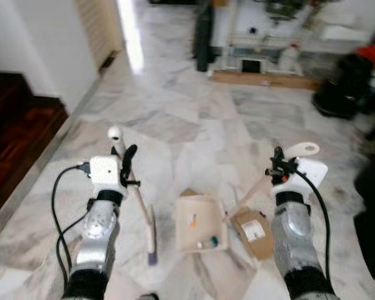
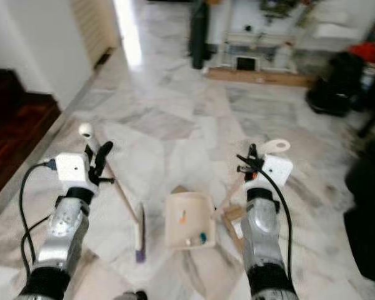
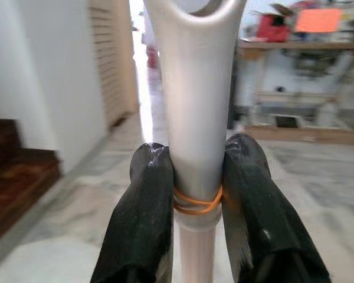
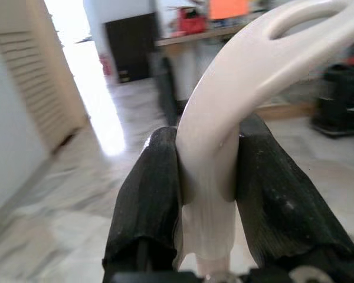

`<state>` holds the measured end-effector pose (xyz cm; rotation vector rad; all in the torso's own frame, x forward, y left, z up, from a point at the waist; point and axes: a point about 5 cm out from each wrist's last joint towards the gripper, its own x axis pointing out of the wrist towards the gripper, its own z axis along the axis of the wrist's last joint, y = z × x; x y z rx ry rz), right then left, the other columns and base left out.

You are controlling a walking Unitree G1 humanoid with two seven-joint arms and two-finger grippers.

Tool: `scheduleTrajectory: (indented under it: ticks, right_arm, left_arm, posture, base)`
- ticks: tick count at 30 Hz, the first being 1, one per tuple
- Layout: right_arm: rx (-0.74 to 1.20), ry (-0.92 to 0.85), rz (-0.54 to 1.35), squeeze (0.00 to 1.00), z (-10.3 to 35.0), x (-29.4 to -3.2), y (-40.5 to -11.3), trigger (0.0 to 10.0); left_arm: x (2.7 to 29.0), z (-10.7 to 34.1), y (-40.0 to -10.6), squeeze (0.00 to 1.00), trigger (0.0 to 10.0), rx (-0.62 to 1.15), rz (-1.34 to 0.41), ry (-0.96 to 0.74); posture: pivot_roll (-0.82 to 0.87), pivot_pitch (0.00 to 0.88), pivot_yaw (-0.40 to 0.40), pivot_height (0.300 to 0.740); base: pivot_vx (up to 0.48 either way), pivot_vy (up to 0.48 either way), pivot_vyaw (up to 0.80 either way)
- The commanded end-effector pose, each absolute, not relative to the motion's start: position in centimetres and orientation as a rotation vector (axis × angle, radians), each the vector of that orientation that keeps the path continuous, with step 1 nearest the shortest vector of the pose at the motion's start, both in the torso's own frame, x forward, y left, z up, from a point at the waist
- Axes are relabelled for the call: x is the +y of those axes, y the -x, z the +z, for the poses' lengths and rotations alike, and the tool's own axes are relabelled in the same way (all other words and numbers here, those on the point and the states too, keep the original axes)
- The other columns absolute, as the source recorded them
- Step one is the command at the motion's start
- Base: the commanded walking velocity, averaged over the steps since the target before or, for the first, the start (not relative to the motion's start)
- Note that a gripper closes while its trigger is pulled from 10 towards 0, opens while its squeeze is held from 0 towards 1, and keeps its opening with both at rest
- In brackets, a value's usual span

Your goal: Sweep floor

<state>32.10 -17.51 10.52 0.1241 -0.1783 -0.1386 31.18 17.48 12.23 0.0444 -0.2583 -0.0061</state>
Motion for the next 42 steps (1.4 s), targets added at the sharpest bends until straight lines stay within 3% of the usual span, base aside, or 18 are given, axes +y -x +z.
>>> scheduleTrajectory:
  ticks: [1, 42]
  right_arm:
    - [-0.248, -0.139, -0.148, 0.00, 12.08, -17.87, -32.41, 10.0]
    - [-0.236, -0.143, -0.127, 0.00, 12.05, -17.47, -32.62, 10.0]
  left_arm:
    - [17.19, 13.33, -31.41, 0.00, 10.0, -0.310, -0.010, -0.047]
    - [17.45, 12.92, -31.21, 0.00, 10.0, -0.285, -0.004, -0.065]
  posture:
    - [-0.04, 0.070, -0.018, 0.740]
    - [-0.03, 0.073, -0.019, 0.740]
  base:
    - [0.000, 0.000, 0.79]
    - [0.000, 0.000, 0.79]
